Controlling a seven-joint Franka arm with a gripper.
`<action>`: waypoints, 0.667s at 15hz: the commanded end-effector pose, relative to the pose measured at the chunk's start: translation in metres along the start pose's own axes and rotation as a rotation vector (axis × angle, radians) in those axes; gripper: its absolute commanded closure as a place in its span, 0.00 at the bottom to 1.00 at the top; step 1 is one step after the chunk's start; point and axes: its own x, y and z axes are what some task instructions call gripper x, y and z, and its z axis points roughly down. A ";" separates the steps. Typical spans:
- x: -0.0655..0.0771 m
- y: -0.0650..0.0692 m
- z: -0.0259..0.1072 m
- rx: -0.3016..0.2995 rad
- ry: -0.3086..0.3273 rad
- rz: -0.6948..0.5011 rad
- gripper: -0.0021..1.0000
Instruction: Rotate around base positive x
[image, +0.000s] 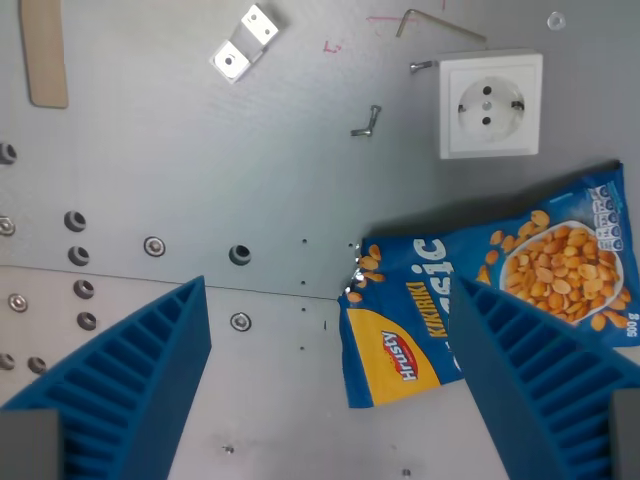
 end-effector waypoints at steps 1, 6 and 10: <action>-0.002 0.004 -0.004 0.213 0.013 -0.019 0.00; -0.002 0.004 -0.004 0.279 0.018 -0.018 0.00; -0.002 0.004 -0.004 0.332 0.023 -0.017 0.00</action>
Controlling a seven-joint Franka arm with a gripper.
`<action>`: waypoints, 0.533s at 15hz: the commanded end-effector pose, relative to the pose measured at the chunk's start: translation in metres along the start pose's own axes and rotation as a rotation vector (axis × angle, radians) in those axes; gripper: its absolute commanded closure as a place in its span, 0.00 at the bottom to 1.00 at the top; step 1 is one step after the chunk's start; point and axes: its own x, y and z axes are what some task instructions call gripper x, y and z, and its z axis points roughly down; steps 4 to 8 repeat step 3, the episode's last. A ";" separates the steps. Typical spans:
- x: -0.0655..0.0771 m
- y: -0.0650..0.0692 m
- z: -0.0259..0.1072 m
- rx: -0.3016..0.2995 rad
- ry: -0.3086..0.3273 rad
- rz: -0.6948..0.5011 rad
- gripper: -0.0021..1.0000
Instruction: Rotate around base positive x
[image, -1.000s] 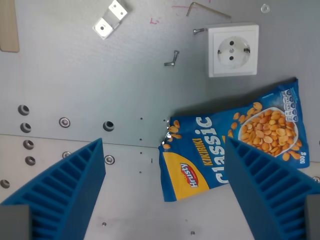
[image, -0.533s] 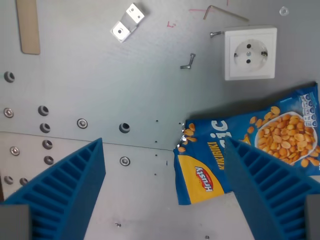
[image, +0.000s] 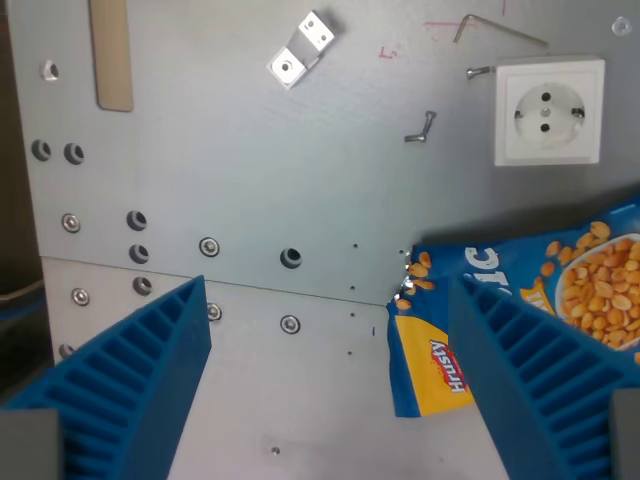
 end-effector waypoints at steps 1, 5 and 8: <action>0.000 0.004 -0.005 0.239 0.004 -0.021 0.00; 0.000 0.004 -0.005 0.266 0.006 -0.020 0.00; 0.000 0.004 -0.005 0.266 0.006 -0.020 0.00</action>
